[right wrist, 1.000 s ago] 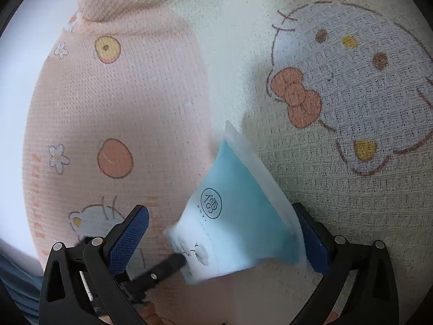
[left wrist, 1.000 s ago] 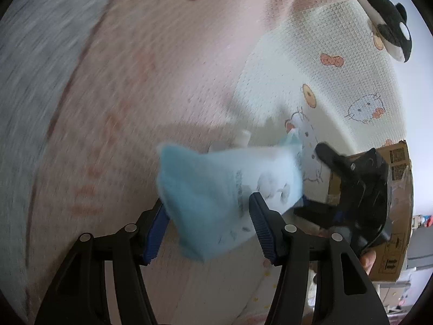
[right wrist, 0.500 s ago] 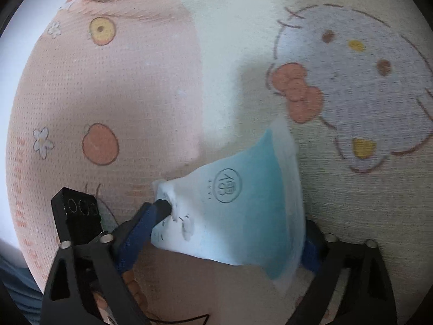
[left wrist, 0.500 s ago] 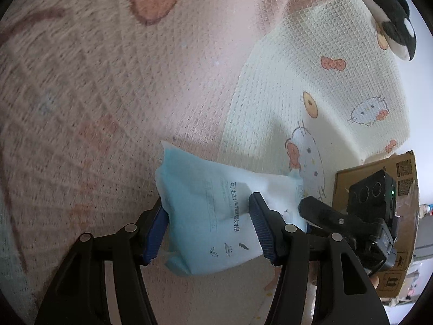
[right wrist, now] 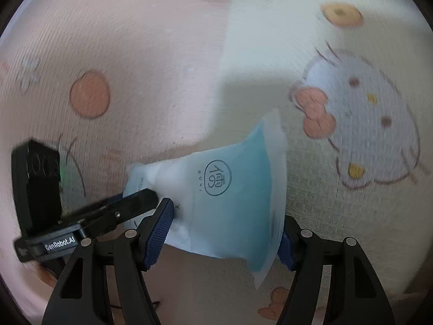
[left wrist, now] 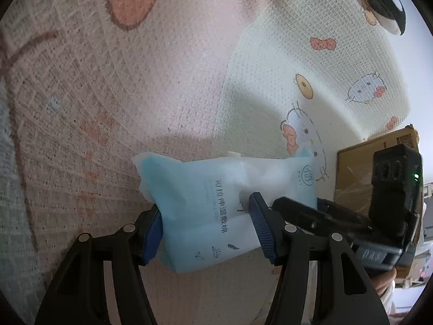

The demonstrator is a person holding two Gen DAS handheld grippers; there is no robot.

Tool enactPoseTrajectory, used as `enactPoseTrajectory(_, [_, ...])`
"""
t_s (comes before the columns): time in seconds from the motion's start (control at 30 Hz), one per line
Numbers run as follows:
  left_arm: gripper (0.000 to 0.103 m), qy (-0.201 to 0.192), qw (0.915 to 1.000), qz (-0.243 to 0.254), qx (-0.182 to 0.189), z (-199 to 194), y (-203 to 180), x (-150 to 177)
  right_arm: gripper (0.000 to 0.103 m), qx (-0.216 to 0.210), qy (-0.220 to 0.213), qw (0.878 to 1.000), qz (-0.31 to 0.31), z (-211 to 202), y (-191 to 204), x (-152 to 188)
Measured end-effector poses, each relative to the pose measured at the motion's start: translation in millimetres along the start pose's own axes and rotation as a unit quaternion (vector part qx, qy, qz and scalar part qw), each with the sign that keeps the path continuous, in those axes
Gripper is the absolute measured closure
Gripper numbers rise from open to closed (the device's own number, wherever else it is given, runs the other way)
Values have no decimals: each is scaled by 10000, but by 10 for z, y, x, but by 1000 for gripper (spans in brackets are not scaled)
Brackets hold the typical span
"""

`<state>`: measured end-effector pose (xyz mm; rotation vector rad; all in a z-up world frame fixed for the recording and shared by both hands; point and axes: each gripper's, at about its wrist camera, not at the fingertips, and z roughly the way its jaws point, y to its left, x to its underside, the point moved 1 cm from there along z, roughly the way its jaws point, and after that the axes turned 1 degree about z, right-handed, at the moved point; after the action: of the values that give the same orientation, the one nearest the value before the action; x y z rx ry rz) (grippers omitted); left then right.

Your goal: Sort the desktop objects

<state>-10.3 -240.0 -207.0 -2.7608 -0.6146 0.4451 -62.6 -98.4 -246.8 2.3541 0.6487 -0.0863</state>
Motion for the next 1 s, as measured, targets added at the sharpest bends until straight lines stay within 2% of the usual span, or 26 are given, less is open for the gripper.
enactPoseTrajectory(0.1, [40, -134, 9998, 165, -51, -76, -70, 21, 35, 166, 15, 9997, -200, -59, 109, -7])
enactPoseTrajectory(0.27, [40, -442, 9975, 549, -97, -289, -247, 49, 34, 185, 164, 9996, -104, -226, 206, -32])
enactPoseTrajectory(0.57, [42, -787, 9932, 846, 122, -719, -506, 15, 33, 471, 229, 9985, -132, -627, 535, -133])
enactPoseTrajectory(0.67, [42, -974, 9909, 907, 186, -887, -597, -6, 33, 574, 121, 9978, -307, -771, 703, -168])
enactPoseTrajectory(0.8, [42, -1244, 9867, 1035, 129, -1127, -737, -17, 32, 473, -16, 9981, -398, -949, 821, -200])
enactPoseTrajectory(1.0, [43, -1521, 9800, 1283, 87, -1369, -1008, -32, 32, 393, -250, 9979, -449, -1275, 835, -295])
